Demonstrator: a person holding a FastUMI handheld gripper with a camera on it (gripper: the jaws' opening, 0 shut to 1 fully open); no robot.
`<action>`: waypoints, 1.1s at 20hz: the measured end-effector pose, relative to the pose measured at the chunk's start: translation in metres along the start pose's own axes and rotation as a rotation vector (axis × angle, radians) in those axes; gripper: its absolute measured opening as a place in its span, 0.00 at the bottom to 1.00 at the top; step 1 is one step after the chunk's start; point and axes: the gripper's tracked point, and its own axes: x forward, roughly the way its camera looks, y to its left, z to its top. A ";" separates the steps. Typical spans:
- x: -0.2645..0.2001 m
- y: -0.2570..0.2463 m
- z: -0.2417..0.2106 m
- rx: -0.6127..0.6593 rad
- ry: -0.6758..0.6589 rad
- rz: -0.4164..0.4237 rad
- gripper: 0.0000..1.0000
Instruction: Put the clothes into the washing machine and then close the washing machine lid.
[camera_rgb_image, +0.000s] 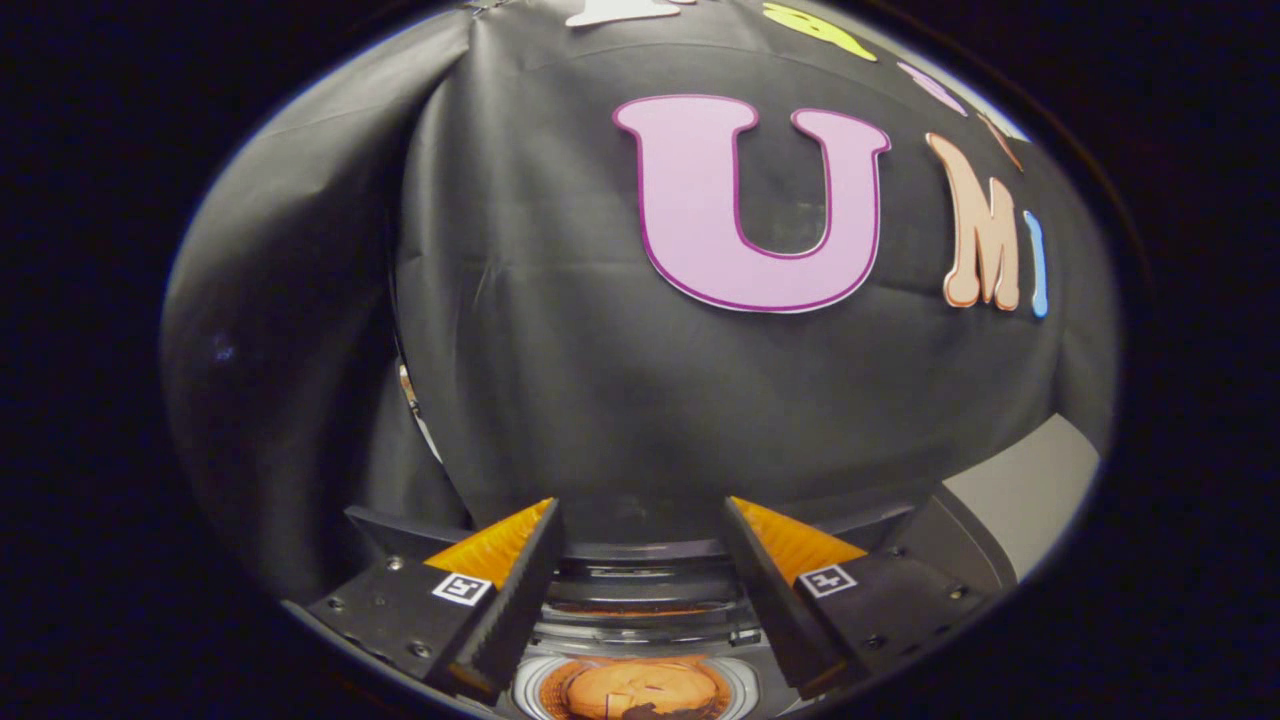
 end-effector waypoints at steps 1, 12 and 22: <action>0.001 0.000 0.001 -0.007 -0.004 0.000 0.96; 0.001 0.000 0.000 -0.014 0.014 -0.013 0.96; -0.007 0.002 -0.004 -0.014 0.011 -0.008 0.96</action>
